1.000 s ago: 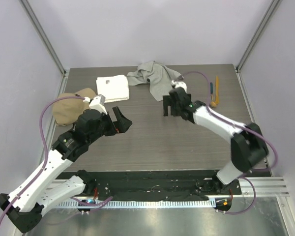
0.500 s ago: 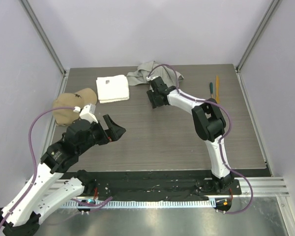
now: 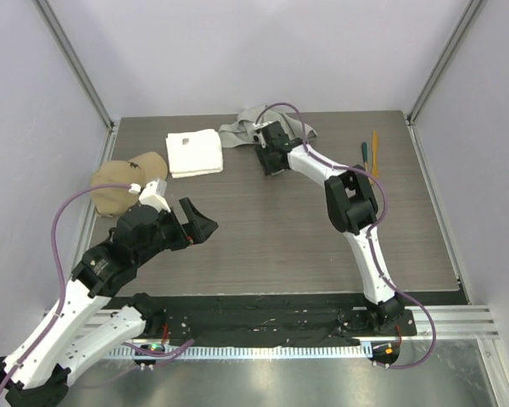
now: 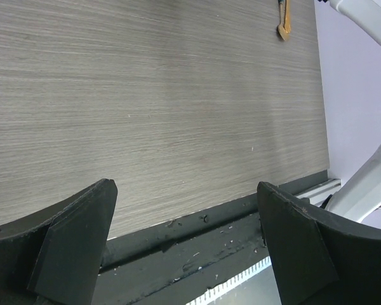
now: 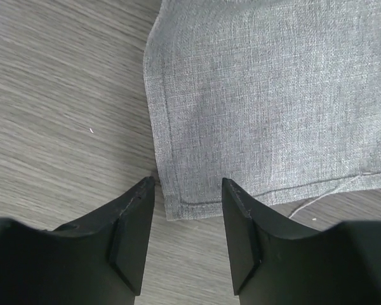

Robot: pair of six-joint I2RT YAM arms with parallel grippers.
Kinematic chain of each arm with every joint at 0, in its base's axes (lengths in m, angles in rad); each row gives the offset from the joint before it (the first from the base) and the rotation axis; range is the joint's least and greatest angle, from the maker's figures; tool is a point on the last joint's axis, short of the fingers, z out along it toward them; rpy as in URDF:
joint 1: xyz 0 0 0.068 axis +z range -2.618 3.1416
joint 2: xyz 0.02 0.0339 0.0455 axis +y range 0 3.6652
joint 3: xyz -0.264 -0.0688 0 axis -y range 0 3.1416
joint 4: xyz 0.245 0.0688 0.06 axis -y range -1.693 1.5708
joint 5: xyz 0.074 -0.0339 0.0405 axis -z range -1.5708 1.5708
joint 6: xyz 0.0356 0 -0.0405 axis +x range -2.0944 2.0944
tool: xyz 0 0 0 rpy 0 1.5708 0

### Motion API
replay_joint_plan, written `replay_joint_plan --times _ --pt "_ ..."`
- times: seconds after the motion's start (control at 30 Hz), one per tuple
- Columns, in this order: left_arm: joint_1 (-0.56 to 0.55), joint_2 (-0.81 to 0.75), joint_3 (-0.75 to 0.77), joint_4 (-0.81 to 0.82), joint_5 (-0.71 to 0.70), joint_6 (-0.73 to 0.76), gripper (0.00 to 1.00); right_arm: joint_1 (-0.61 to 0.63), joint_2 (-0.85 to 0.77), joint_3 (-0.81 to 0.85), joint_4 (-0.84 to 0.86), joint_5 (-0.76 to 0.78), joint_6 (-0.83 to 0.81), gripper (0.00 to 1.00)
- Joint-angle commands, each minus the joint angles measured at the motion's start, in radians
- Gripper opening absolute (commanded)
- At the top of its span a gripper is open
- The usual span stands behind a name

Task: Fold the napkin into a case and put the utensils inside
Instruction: Pick up the crumpled napkin from the corner of the board, then move the crumpled napkin to the center of the board.

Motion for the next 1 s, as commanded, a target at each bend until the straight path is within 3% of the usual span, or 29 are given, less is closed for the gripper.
replay_joint_plan --times 0.0,0.17,0.2,0.27,0.3,0.47,0.57,0.6,0.77,0.83,0.87,0.93,0.97 --pt "0.002 0.014 0.006 0.017 0.019 0.003 0.97 -0.018 -0.001 0.003 -0.025 -0.034 -0.022 0.50" --pt "0.000 0.060 0.027 0.017 0.032 0.014 0.96 -0.029 -0.022 -0.052 -0.041 -0.054 -0.006 0.24" --pt "0.000 0.066 0.030 0.019 0.032 0.016 0.97 -0.028 -0.036 -0.093 -0.041 -0.058 -0.006 0.21" --pt "0.002 0.088 0.027 0.046 0.035 0.017 0.97 -0.021 -0.065 -0.139 -0.041 -0.054 0.003 0.04" --pt "0.000 0.098 0.032 0.058 0.036 0.019 0.97 -0.021 -0.119 -0.207 -0.040 -0.052 0.035 0.01" --pt "0.003 0.242 0.099 0.144 0.032 0.029 0.96 0.016 -0.415 -0.587 0.054 -0.059 0.162 0.01" --pt "0.011 0.429 0.214 0.146 0.041 0.060 0.86 0.030 -0.619 -0.837 0.087 -0.077 0.250 0.01" --pt "0.012 0.490 0.292 0.125 0.036 0.077 0.79 0.045 -0.672 -0.945 0.094 -0.075 0.279 0.01" --pt "0.016 0.900 0.559 0.060 0.031 0.238 0.69 0.068 -1.027 -1.250 0.052 -0.017 0.423 0.01" --pt "0.014 1.077 0.680 0.037 0.048 0.284 0.60 0.068 -1.136 -1.302 0.043 -0.028 0.455 0.01" --pt "0.009 1.130 0.772 0.029 0.053 0.337 0.51 0.070 -1.226 -1.322 0.034 -0.046 0.480 0.01" --pt "-0.014 1.245 0.873 -0.024 0.036 0.384 0.47 0.068 -1.301 -1.327 0.008 -0.048 0.523 0.01" --pt "-0.027 1.335 0.951 -0.026 0.015 0.410 0.40 0.070 -1.343 -1.322 -0.020 -0.049 0.538 0.01"
